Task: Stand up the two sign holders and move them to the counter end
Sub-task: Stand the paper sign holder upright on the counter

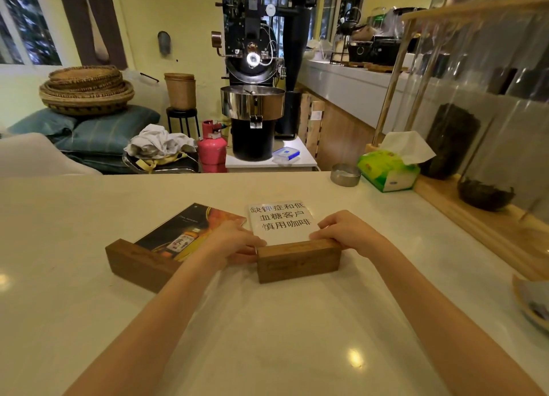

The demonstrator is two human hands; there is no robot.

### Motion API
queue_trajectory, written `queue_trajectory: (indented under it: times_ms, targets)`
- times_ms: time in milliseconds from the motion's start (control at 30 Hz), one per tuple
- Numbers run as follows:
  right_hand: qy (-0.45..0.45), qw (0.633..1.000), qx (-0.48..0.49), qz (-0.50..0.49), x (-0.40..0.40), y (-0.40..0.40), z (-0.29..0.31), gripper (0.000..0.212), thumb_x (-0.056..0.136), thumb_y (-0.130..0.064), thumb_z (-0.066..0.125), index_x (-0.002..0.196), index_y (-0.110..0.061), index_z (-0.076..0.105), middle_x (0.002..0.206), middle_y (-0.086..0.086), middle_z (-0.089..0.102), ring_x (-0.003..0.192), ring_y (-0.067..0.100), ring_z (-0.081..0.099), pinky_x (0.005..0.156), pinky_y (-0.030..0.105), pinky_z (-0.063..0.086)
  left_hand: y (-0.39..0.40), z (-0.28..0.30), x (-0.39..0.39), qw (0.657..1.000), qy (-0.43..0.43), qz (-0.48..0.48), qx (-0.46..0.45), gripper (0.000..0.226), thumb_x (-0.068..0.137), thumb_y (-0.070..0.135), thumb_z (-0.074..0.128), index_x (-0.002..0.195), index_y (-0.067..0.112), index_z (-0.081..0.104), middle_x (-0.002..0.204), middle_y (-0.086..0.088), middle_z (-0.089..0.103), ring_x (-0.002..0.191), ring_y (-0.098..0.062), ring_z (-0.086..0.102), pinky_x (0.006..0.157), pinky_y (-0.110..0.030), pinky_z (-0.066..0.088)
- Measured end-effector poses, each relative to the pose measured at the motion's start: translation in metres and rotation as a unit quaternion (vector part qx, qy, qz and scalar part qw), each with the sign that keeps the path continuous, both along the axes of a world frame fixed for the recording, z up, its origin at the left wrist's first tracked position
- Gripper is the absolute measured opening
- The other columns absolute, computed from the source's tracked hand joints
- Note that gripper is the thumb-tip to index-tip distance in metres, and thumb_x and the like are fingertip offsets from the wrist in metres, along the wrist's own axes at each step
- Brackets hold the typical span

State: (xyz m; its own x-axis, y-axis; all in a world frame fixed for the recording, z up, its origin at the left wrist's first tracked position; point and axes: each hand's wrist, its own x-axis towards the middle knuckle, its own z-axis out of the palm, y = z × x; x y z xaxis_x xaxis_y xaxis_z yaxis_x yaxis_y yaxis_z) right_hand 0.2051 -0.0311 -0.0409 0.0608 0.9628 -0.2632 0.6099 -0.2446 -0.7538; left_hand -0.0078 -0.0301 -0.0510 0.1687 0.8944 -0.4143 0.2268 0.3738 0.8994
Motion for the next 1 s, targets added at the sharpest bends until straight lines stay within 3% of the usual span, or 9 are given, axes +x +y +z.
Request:
queue_trajectory:
  times_ms: [167,233,333,467,600,767,933,1000]
  targets:
    - [-0.003,1.000,0.021,-0.001,0.000,-0.005,0.000,0.034,0.076,-0.019,0.071,0.105,-0.004,0.064,0.070,-0.010,0.055,0.063,0.004,0.051,0.054,0.016,0.041,0.002,-0.003,-0.002,1.000,-0.002,0.003,-0.001,0.034,0.075,-0.003,0.067,0.109,-0.005,0.061,0.112,-0.016,0.069,0.074,-0.018,0.068,0.056,-0.025,0.060]
    - [-0.007,0.999,0.035,0.004,0.000,-0.004,0.000,0.038,0.076,-0.020,0.071,0.110,-0.005,0.062,0.077,-0.007,0.058,0.064,0.004,0.053,0.053,0.015,0.039,0.001,0.000,-0.001,1.000,0.006,0.008,0.005,0.033,0.074,-0.001,0.069,0.106,-0.004,0.061,0.105,-0.013,0.070,0.074,-0.018,0.068,0.054,-0.024,0.060]
    - [0.007,0.998,0.065,-0.003,0.000,-0.002,-0.002,0.046,0.076,-0.022,0.071,0.118,-0.008,0.057,0.075,-0.010,0.056,0.066,0.005,0.055,0.055,0.015,0.041,-0.002,0.006,0.000,0.999,0.023,0.025,0.043,0.033,0.074,0.001,0.070,0.103,0.001,0.056,0.093,-0.007,0.066,0.072,-0.015,0.065,0.040,-0.017,0.054]
    - [0.029,0.991,0.128,-0.009,-0.001,-0.002,-0.004,0.049,0.078,-0.021,0.069,0.123,-0.012,0.052,0.081,-0.008,0.058,0.069,0.006,0.058,0.057,0.013,0.044,0.000,0.009,-0.001,0.992,0.015,0.046,0.112,0.047,0.070,-0.001,0.073,0.111,0.003,0.050,0.096,-0.013,0.065,0.077,-0.020,0.065,0.046,-0.023,0.057]
    - [0.078,0.980,0.180,-0.023,-0.001,-0.004,-0.003,0.048,0.077,-0.018,0.070,0.121,-0.015,0.050,0.087,-0.004,0.062,0.074,0.008,0.062,0.056,0.013,0.047,-0.002,0.011,-0.002,0.980,0.041,0.044,0.192,0.042,0.072,0.004,0.072,0.108,0.010,0.050,0.088,-0.010,0.068,0.080,-0.020,0.067,0.056,-0.027,0.058]
    - [0.091,0.966,0.240,-0.025,0.001,-0.007,-0.003,0.040,0.075,-0.015,0.071,0.107,-0.019,0.047,0.082,-0.007,0.061,0.080,0.018,0.062,0.068,0.028,0.055,-0.005,0.014,-0.001,0.954,0.074,0.031,0.289,0.037,0.071,0.003,0.073,0.100,0.011,0.051,0.085,-0.012,0.072,0.080,-0.023,0.070,0.064,-0.034,0.061]
    - [0.081,0.965,0.249,-0.015,0.005,-0.008,-0.002,0.040,0.072,-0.016,0.075,0.100,-0.018,0.047,0.086,-0.004,0.063,0.080,0.018,0.062,0.072,0.030,0.056,-0.007,0.020,-0.002,0.932,0.150,-0.014,0.331,0.033,0.068,0.008,0.076,0.088,0.017,0.051,0.087,-0.007,0.070,0.078,-0.022,0.069,0.071,-0.036,0.059]
    - [0.082,0.968,0.237,-0.010,0.009,-0.008,0.001,0.039,0.069,-0.013,0.077,0.097,-0.015,0.050,0.093,0.003,0.065,0.082,0.021,0.065,0.071,0.030,0.057,-0.008,0.021,-0.002,0.923,0.171,-0.050,0.342,0.033,0.068,0.008,0.077,0.093,0.013,0.056,0.091,-0.005,0.069,0.081,-0.021,0.069,0.073,-0.034,0.058]
